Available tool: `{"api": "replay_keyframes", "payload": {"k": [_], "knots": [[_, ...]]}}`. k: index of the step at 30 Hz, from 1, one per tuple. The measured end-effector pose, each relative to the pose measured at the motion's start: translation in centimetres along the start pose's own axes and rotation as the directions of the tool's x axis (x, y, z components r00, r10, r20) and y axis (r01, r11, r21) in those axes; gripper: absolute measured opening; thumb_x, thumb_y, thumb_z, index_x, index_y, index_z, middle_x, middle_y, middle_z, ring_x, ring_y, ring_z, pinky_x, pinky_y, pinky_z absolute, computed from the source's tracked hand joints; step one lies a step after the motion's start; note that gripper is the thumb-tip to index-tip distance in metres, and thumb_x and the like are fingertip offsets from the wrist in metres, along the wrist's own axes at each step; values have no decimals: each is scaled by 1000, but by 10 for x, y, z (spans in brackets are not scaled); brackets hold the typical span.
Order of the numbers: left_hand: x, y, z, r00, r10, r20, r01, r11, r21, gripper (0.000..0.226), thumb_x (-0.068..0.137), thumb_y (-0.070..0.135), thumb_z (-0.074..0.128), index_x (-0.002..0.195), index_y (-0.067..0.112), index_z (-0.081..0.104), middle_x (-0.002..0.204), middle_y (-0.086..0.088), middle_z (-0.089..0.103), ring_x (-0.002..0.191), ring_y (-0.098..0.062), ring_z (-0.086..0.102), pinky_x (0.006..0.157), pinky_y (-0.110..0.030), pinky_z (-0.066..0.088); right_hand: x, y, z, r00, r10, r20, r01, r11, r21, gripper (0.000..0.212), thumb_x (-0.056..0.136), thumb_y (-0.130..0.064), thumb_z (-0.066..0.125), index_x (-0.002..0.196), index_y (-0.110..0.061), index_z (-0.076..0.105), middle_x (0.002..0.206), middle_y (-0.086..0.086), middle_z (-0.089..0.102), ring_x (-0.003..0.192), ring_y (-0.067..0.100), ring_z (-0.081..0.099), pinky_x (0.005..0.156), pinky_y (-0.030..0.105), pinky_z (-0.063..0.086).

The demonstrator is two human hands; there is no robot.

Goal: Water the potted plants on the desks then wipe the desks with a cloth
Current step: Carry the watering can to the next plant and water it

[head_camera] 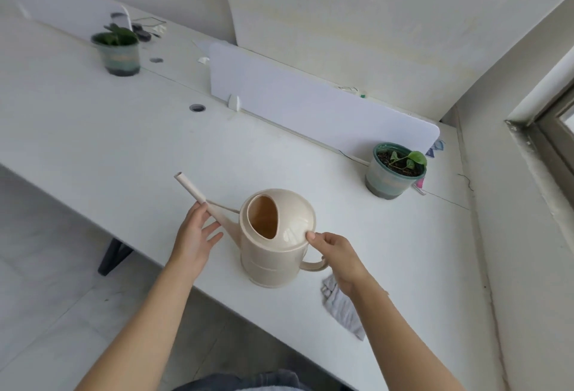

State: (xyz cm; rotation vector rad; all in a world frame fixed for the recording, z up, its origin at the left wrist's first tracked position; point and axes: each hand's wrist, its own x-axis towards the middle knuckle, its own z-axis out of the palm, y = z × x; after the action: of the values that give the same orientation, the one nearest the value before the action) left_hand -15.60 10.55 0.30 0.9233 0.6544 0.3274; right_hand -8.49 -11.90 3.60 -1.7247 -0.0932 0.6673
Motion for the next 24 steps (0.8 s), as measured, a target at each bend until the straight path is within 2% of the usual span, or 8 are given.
{"api": "replay_keyframes", "payload": {"k": [4, 7, 9, 11, 14, 17, 22, 24], "knots": [[-52, 14, -29, 992, 87, -97, -88, 996, -9, 19, 94, 34, 43, 109, 30, 54, 107, 7, 57, 101, -19, 54, 93, -36, 39, -31, -5, 21, 996, -25, 84, 23, 1000, 21, 18, 84, -26, 62, 80, -9, 56, 75, -12, 59, 77, -2, 52, 70, 16, 39], [-91, 19, -50, 977, 167, -130, -169, 986, 0, 19, 95, 33, 40, 104, 31, 57, 104, 9, 63, 97, -16, 58, 87, -32, 43, -52, 2, 36, 979, -58, 194, 54, 998, 26, 25, 86, -16, 60, 64, -12, 48, 50, -21, 54, 53, -9, 53, 51, 3, 39], [-122, 19, -69, 962, 216, -165, -215, 976, 26, 20, 95, 31, 39, 101, 30, 58, 100, 10, 67, 95, -14, 61, 87, -32, 46, -69, 7, 52, 961, -65, 267, 59, 998, 32, 34, 87, -9, 57, 58, -11, 42, 39, -21, 51, 44, -11, 50, 44, 2, 36], [-140, 19, -81, 958, 226, -177, -223, 974, 39, 18, 95, 30, 40, 96, 28, 58, 101, 6, 66, 95, -15, 61, 91, -34, 44, -78, 12, 60, 958, -71, 278, 65, 997, 32, 34, 86, -8, 59, 57, -12, 42, 41, -20, 52, 44, -11, 50, 45, 2, 37], [-168, 20, -106, 937, 231, -262, -222, 973, 65, 17, 95, 31, 39, 98, 28, 56, 111, 1, 60, 99, -17, 58, 95, -36, 41, -93, 18, 79, 937, -44, 345, 27, 998, 54, 29, 83, -16, 63, 59, -14, 46, 51, -18, 55, 46, -10, 50, 49, 2, 37], [-188, 20, -124, 909, 246, -337, -239, 969, 64, 19, 96, 28, 38, 98, 33, 56, 104, 7, 60, 102, -17, 56, 91, -34, 42, -103, 22, 96, 923, -23, 385, 6, 999, 45, 27, 83, -19, 63, 62, -14, 47, 45, -21, 56, 47, -11, 52, 51, 3, 37], [-203, 24, -152, 884, 244, -399, -253, 967, 30, 19, 96, 29, 41, 105, 33, 57, 108, 5, 60, 111, -22, 54, 101, -39, 39, -109, 16, 126, 897, -26, 442, 40, 999, -23, 32, 84, -17, 62, 57, -15, 46, 44, -23, 56, 47, -12, 52, 49, 1, 36], [-203, 29, -166, 876, 245, -416, -263, 965, 14, 22, 96, 29, 41, 113, 31, 54, 111, 5, 60, 114, -24, 53, 102, -40, 38, -107, 10, 141, 886, -25, 463, 48, 998, -39, 32, 84, -17, 62, 56, -15, 47, 45, -24, 57, 49, -12, 53, 55, 6, 38]]}}
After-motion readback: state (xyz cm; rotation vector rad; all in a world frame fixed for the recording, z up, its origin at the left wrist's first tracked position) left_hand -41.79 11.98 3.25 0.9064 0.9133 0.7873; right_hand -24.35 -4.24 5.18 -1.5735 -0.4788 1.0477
